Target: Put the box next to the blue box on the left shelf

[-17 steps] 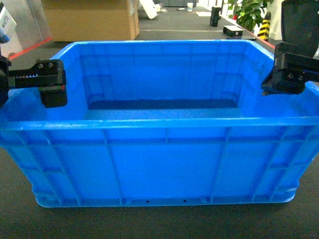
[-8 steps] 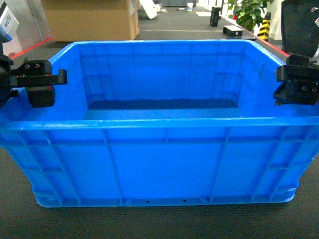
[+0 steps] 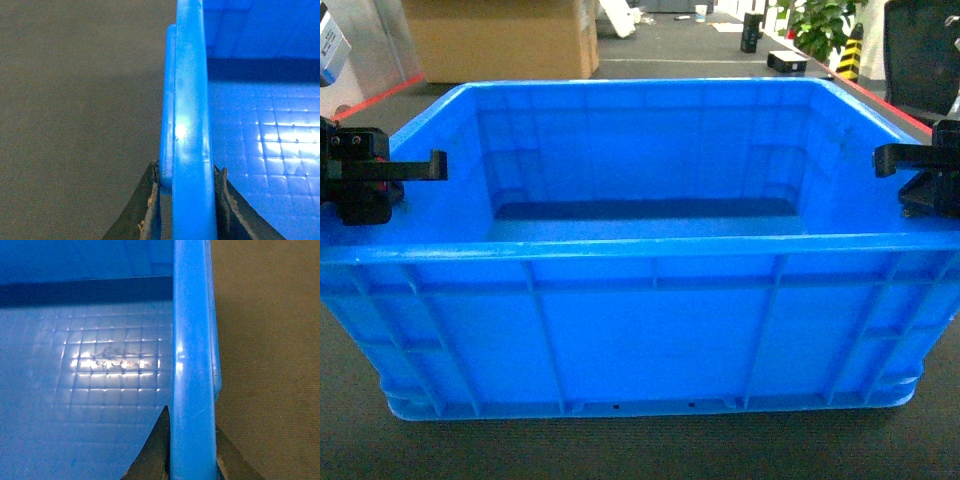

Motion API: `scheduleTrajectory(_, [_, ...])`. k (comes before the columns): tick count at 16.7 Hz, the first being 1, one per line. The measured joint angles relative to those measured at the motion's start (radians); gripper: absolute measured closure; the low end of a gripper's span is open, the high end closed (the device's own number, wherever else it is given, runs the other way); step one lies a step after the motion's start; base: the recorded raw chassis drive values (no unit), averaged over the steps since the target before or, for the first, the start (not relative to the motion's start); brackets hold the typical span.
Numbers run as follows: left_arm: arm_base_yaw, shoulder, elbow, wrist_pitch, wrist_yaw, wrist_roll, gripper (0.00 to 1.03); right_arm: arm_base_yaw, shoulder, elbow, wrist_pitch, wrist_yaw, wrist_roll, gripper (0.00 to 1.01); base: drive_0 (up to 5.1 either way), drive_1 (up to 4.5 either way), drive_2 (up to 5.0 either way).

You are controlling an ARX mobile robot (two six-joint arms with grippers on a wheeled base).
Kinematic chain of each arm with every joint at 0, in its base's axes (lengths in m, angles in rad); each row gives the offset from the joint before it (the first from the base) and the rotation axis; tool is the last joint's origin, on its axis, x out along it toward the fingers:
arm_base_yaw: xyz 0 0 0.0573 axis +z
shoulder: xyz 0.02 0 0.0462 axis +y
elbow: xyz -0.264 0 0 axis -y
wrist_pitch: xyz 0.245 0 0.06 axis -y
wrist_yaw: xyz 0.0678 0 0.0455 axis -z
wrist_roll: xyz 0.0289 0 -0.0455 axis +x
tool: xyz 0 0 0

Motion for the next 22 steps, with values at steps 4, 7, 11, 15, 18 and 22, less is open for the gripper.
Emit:
scheduleTrajectory(4, [-0.047,-0.221,-0.107,0.215,-0.069,0.048,0.84,0.049,-0.28,-0.117,0.119,0.113,-0.019,0.93,0.0,0.0,0.0])
scheduleTrajectory(7, [-0.06,-0.435,-0.245,0.276,-0.101,0.08,0.84,0.071,-0.51,-0.258,0.124,0.15,-0.029,0.93,0.0,0.0,0.0])
scheduleTrajectory(11, [-0.107,-0.613,-0.364,0.257,-0.139,0.089,0.84,0.072,-0.665,-0.373,0.107,0.158,-0.037,0.93,0.0,0.0,0.0])
scheduleTrajectory(15, [-0.109,-0.62,-0.362,0.267,-0.137,0.1,0.84,0.072,-0.674,-0.373,0.116,0.163,-0.043,0.93,0.0,0.0,0.0])
scheduleTrajectory(18, [-0.109,-0.62,-0.362,0.271,-0.138,0.104,0.84,0.076,-0.673,-0.373,0.119,0.166,-0.043,0.93,-0.4,-0.4,-0.4])
scheduleTrajectory(22, [-0.109,-0.62,-0.362,0.269,-0.139,0.104,0.84,0.076,-0.673,-0.373,0.117,0.166,-0.043,0.93,-1.2,-1.19,-1.2])
